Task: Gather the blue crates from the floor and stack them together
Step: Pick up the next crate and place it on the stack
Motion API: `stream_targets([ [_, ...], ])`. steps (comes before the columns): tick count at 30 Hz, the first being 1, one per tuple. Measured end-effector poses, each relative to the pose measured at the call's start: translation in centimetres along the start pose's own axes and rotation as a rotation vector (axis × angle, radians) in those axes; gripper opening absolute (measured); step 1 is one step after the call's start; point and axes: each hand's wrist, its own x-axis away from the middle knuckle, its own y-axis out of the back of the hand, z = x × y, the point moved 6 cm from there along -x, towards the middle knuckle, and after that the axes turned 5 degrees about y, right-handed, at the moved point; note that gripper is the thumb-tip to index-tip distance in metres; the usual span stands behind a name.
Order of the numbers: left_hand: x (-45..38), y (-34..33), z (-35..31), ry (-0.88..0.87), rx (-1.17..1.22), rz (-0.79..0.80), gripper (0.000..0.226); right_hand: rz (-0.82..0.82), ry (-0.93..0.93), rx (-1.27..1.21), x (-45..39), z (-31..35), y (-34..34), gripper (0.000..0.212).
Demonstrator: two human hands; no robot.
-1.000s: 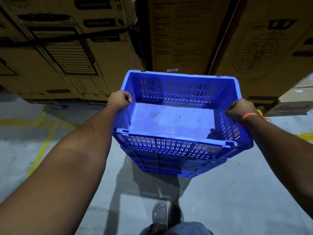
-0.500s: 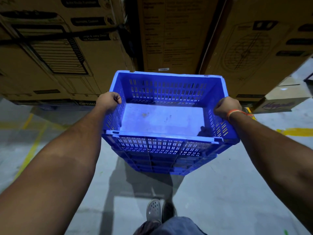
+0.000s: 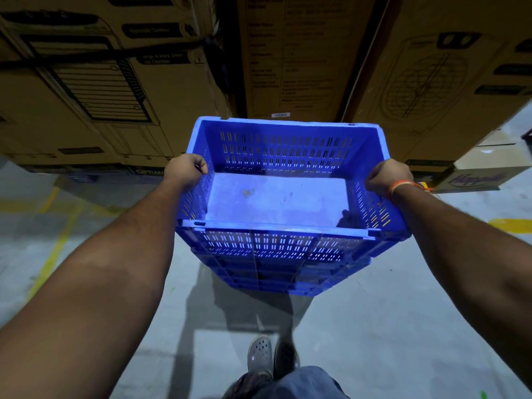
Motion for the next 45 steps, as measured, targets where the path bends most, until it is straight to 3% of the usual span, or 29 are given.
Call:
stream_targets([
  [10, -0.8, -0.2, 0.5, -0.022, 0.041, -0.013, 0.03, -0.047, -0.004, -0.002, 0.4, 0.6, 0.1, 0.013],
  [20, -1.0, -0.3, 0.7, -0.133, -0.066, 0.003, 0.025, 0.065, 0.079, -0.192, 1.8, 0.0, 0.3, 0.01],
  [25, -0.3, 0.0, 1.3, -0.16, -0.117, -0.106, 0.023, -0.007, 0.111, -0.198, 3.5, -0.7, 0.6, 0.017],
  [32, 1.5, -0.5, 2.4, -0.112, -0.165, -0.12, 0.026, -0.078, 0.106, -0.203, 5.2, -1.1, 0.7, 0.022],
  [41, 2.3, 0.3, 2.7, -0.112, 0.097, -0.082, 0.039, -0.01, 0.053, -0.259, 4.2, -1.3, 0.4, 0.021],
  [45, 1.4, -0.1, 2.7, -0.09, 0.147, -0.065, 0.032, 0.046, 0.039, -0.21, 3.0, -1.1, -0.4, 0.019],
])
